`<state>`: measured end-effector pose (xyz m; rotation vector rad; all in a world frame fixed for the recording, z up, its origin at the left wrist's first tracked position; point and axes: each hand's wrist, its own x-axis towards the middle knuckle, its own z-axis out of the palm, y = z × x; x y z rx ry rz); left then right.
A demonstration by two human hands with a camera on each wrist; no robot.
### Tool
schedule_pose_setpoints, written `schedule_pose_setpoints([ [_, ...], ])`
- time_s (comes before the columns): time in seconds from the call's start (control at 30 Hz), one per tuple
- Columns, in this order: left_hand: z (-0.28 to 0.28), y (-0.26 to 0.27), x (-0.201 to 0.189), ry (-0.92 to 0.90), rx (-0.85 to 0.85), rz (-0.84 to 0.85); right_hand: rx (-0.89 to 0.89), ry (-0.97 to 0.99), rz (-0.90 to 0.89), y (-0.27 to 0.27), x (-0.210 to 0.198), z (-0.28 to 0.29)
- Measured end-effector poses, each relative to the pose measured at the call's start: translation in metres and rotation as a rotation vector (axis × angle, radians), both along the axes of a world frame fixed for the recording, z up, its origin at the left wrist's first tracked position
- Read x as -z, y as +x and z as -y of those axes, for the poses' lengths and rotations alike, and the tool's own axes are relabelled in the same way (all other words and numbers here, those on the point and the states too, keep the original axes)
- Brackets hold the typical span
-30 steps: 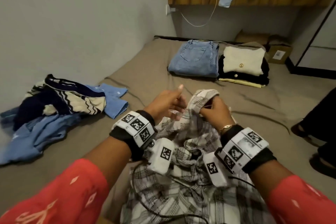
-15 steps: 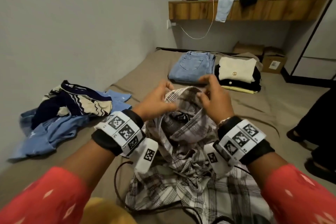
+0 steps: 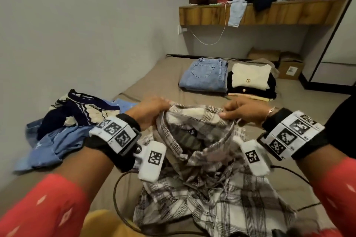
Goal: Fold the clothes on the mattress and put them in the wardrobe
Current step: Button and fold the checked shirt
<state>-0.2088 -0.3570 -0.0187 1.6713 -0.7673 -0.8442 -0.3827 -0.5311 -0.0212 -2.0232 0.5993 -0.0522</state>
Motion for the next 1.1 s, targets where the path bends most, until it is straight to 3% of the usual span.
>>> schedule_pose_setpoints([
  [0.07, 0.000, 0.005, 0.012, 0.110, 0.012, 0.348, 0.079, -0.016, 0.004, -0.001, 0.003, 0.002],
  [0.17, -0.005, 0.014, 0.032, 0.429, 0.049, 1.081, 0.201, 0.227, 0.103, 0.000, 0.005, 0.005],
  [0.2, -0.008, 0.018, 0.036, 0.449, 0.030, 1.175, 0.225, 0.286, 0.132, 0.000, 0.004, 0.005],
  [0.23, -0.012, 0.021, 0.037, 0.425, 0.009, 1.136, 0.237, 0.328, 0.166, 0.000, 0.004, 0.005],
  [0.27, -0.016, 0.023, 0.035, 0.357, -0.010, 0.952, 0.230, 0.363, 0.195, 0.000, 0.005, 0.006],
  [0.37, -0.028, 0.027, 0.025, 0.164, -0.070, 0.229, 0.120, 0.315, 0.165, -0.005, 0.008, 0.012],
  [0.43, -0.035, 0.026, 0.022, 0.052, -0.079, -0.081, 0.073, 0.075, 0.013, -0.009, 0.014, 0.012],
  [0.5, -0.037, 0.026, 0.020, -0.030, -0.019, -0.253, 0.081, -0.209, -0.165, -0.011, 0.025, 0.012],
  [0.57, -0.037, 0.024, 0.023, -0.053, 0.004, -0.358, 0.187, -0.279, -0.224, -0.012, 0.035, 0.004],
  [0.6, -0.037, 0.023, 0.026, -0.039, -0.019, -0.386, 0.252, -0.193, -0.185, -0.012, 0.040, 0.002],
  [0.73, -0.037, 0.024, 0.043, -0.021, -0.079, -0.484, 0.454, 0.551, 0.169, -0.012, 0.043, 0.008],
  [0.83, -0.042, 0.031, 0.051, -0.143, -0.054, -0.566, 0.506, 0.896, 0.301, -0.014, 0.034, 0.007],
  [0.93, -0.048, 0.037, 0.051, -0.247, 0.070, -0.615, 0.496, 0.914, 0.279, -0.018, 0.037, 0.007],
  [1.1, -0.043, 0.034, 0.047, -0.379, -0.124, -0.731, 0.429, 0.971, 0.483, -0.022, 0.049, 0.010],
])
